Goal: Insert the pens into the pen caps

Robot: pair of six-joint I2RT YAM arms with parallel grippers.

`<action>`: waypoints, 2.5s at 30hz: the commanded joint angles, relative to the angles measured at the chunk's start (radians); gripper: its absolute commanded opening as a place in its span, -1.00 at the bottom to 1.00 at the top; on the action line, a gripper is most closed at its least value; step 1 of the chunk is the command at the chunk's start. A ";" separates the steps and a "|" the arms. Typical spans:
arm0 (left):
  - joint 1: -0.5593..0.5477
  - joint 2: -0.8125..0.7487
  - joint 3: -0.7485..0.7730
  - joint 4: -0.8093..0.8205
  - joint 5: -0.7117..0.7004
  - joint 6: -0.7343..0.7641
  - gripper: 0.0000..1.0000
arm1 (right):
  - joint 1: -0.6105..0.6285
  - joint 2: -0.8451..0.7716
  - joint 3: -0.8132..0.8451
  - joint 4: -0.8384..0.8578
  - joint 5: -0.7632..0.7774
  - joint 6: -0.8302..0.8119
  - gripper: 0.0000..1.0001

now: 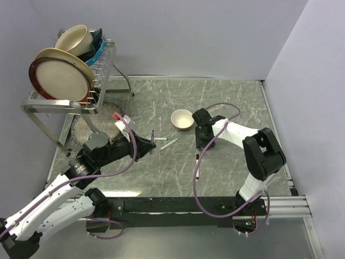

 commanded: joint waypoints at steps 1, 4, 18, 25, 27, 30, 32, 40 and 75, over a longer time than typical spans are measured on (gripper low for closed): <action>-0.001 -0.014 -0.003 0.020 -0.014 0.012 -0.98 | -0.014 0.022 0.001 0.016 0.046 0.000 -0.08; -0.001 -0.014 -0.003 0.018 -0.017 0.014 -0.98 | -0.024 0.044 0.007 0.021 0.048 -0.037 -0.13; -0.001 -0.013 -0.002 0.020 -0.016 0.017 -0.98 | -0.027 -0.268 -0.227 0.242 -0.029 -0.724 -1.00; -0.001 -0.007 -0.003 0.024 -0.005 0.017 -0.98 | -0.029 -0.461 -0.396 0.334 -0.231 -1.084 -1.00; -0.001 -0.005 -0.003 0.023 -0.008 0.017 -0.98 | -0.029 -0.459 -0.418 0.346 -0.237 -1.143 -1.00; -0.001 -0.005 -0.003 0.024 -0.005 0.017 -0.98 | -0.027 -0.415 -0.431 0.342 -0.227 -1.220 -1.00; -0.001 -0.005 -0.003 0.024 -0.006 0.017 -0.98 | -0.027 -0.392 -0.438 0.346 -0.240 -1.240 -1.00; -0.001 -0.013 -0.003 0.024 -0.014 0.014 -0.98 | 0.026 -0.387 -0.471 0.362 -0.224 -1.296 -0.89; -0.001 -0.036 -0.006 0.026 0.006 0.017 -0.98 | 0.020 -0.556 -0.246 0.391 0.024 -0.675 -0.05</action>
